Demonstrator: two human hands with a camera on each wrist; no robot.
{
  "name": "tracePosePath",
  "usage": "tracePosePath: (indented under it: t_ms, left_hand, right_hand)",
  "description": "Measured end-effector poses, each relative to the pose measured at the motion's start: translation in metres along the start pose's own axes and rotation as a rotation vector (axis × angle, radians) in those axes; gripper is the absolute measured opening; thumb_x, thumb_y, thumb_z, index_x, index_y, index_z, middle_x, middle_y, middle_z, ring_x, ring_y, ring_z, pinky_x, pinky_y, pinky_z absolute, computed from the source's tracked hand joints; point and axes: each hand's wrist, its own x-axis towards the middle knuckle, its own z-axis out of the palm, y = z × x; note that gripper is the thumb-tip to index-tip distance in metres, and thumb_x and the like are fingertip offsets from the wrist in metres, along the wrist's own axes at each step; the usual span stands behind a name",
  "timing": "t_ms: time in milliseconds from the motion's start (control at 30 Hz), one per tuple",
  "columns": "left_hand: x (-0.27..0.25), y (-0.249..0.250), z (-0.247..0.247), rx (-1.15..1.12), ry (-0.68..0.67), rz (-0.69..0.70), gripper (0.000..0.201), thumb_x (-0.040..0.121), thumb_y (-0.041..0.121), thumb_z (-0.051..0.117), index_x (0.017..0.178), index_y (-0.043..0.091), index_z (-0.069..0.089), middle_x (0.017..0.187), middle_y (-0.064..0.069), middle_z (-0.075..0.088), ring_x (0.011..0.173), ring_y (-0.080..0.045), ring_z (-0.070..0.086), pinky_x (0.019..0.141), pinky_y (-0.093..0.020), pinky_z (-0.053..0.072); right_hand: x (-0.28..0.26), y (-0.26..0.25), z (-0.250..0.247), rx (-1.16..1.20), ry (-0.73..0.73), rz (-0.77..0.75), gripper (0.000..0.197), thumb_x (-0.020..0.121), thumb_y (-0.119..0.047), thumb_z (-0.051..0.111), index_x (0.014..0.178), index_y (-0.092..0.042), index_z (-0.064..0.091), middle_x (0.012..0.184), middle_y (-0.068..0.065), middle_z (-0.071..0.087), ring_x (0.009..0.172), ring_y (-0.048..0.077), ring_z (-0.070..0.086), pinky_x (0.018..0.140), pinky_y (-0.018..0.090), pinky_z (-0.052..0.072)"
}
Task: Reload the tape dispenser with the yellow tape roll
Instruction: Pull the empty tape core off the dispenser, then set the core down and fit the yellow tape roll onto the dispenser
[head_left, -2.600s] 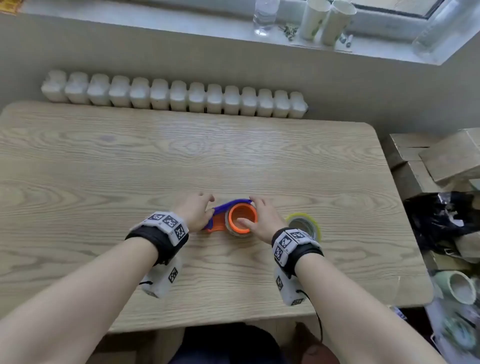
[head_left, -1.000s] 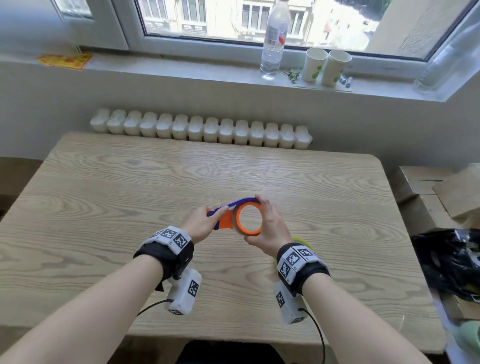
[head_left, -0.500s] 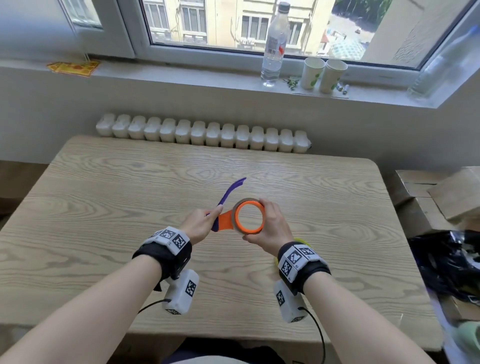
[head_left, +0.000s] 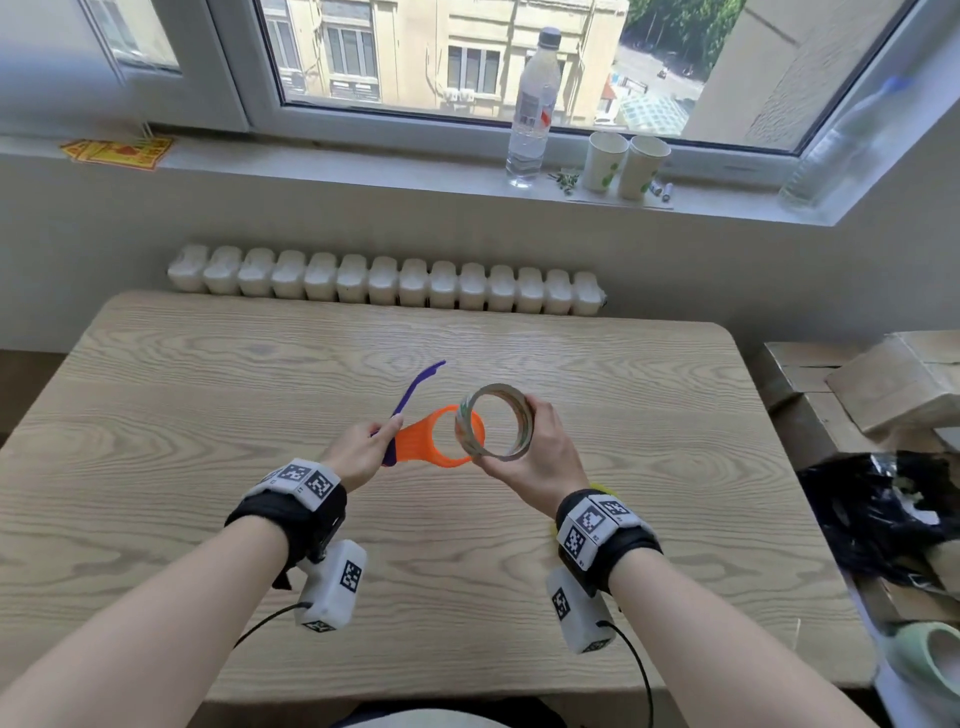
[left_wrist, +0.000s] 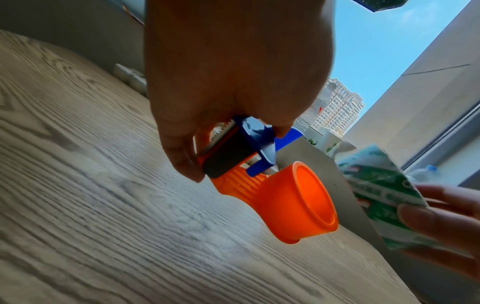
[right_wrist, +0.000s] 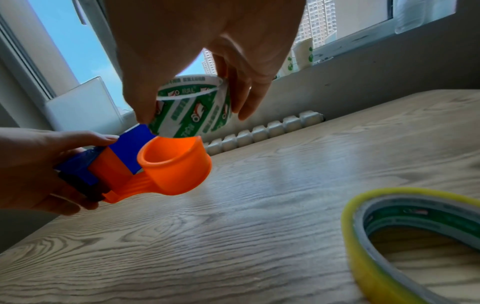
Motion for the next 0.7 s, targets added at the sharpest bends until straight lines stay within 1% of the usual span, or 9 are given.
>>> tracePosePath:
  t_ms: [67,167,233,300,367,433,467,600,700]
  left_hand:
    - [0.006,-0.009,-0.01,-0.023,0.008,-0.035,0.047,0.094,0.048,0.037,0.066,0.014,0.051,0.059,-0.001,0.048,0.062,-0.023,0.046,0.068,-0.033,0.038]
    - [0.014,-0.023,-0.024,-0.06,0.032,-0.087,0.048,0.092,0.052,0.039,0.07,0.012,0.054,0.063,-0.004,0.049,0.066,-0.025,0.047,0.07,-0.034,0.038]
    - [0.018,-0.031,-0.032,-0.093,0.048,-0.117,0.047,0.091,0.053,0.041,0.069,0.013,0.054,0.063,-0.006,0.05,0.064,-0.025,0.046,0.069,-0.034,0.038]
    - [0.021,-0.035,-0.036,-0.126,0.045,-0.137,0.044,0.091,0.051,0.042,0.069,0.015,0.056,0.067,-0.008,0.051,0.062,-0.025,0.045,0.064,-0.032,0.039]
    - [0.024,-0.039,-0.037,-0.141,0.033,-0.139,0.042,0.092,0.047,0.043,0.077,0.013,0.06,0.073,-0.01,0.051,0.064,-0.024,0.046,0.06,-0.03,0.039]
    - [0.025,-0.042,-0.036,-0.142,0.021,-0.137,0.042,0.093,0.046,0.042,0.086,0.01,0.062,0.076,-0.012,0.052,0.067,-0.024,0.047,0.058,-0.029,0.039]
    - [0.025,-0.043,-0.036,-0.14,0.015,-0.133,0.042,0.093,0.046,0.042,0.087,0.009,0.062,0.076,-0.013,0.051,0.067,-0.024,0.047,0.057,-0.029,0.039]
    - [0.024,-0.044,-0.032,-0.134,-0.021,-0.128,0.042,0.094,0.045,0.041,0.083,0.009,0.06,0.073,-0.012,0.05,0.061,-0.021,0.044,0.056,-0.028,0.039]
    - [0.023,-0.043,-0.028,-0.143,-0.041,-0.132,0.047,0.093,0.046,0.041,0.09,0.005,0.063,0.075,-0.011,0.053,0.062,-0.02,0.045,0.056,-0.028,0.039]
  right_hand:
    - [-0.001,0.005,0.004,-0.005,0.042,0.03,0.092,0.058,-0.041,0.082,0.133,-0.01,0.037,0.126,0.004,0.051,0.118,0.015,0.049,0.096,0.022,0.039]
    - [-0.004,0.018,0.014,-0.056,0.036,0.104,0.095,0.061,-0.04,0.08,0.137,-0.008,0.032,0.133,0.006,0.046,0.125,0.018,0.043,0.104,0.026,0.036]
    - [-0.006,0.027,0.023,-0.097,-0.017,0.178,0.097,0.062,-0.039,0.08,0.139,-0.007,0.029,0.134,0.008,0.044,0.128,0.021,0.04,0.107,0.029,0.034]
    - [-0.009,0.034,0.034,-0.143,-0.092,0.25,0.098,0.063,-0.041,0.08,0.139,-0.006,0.028,0.135,0.008,0.042,0.128,0.022,0.04,0.107,0.03,0.034]
    - [-0.011,0.039,0.047,-0.17,-0.156,0.301,0.098,0.061,-0.042,0.081,0.136,-0.008,0.029,0.133,0.007,0.042,0.126,0.021,0.041,0.105,0.03,0.036]
    - [-0.012,0.043,0.059,-0.178,-0.207,0.335,0.097,0.058,-0.042,0.082,0.133,-0.009,0.031,0.132,0.006,0.043,0.125,0.02,0.042,0.104,0.03,0.037]
    - [-0.012,0.044,0.065,-0.178,-0.228,0.352,0.097,0.058,-0.042,0.083,0.133,-0.009,0.031,0.132,0.006,0.043,0.125,0.02,0.042,0.104,0.03,0.036]
    - [-0.013,0.047,0.081,-0.18,-0.285,0.393,0.101,0.059,-0.038,0.084,0.137,-0.008,0.026,0.138,0.008,0.039,0.13,0.021,0.037,0.108,0.032,0.033]
    - [-0.015,0.049,0.085,-0.19,-0.306,0.411,0.1,0.061,-0.035,0.083,0.138,-0.008,0.025,0.14,0.009,0.039,0.131,0.023,0.037,0.108,0.031,0.032]
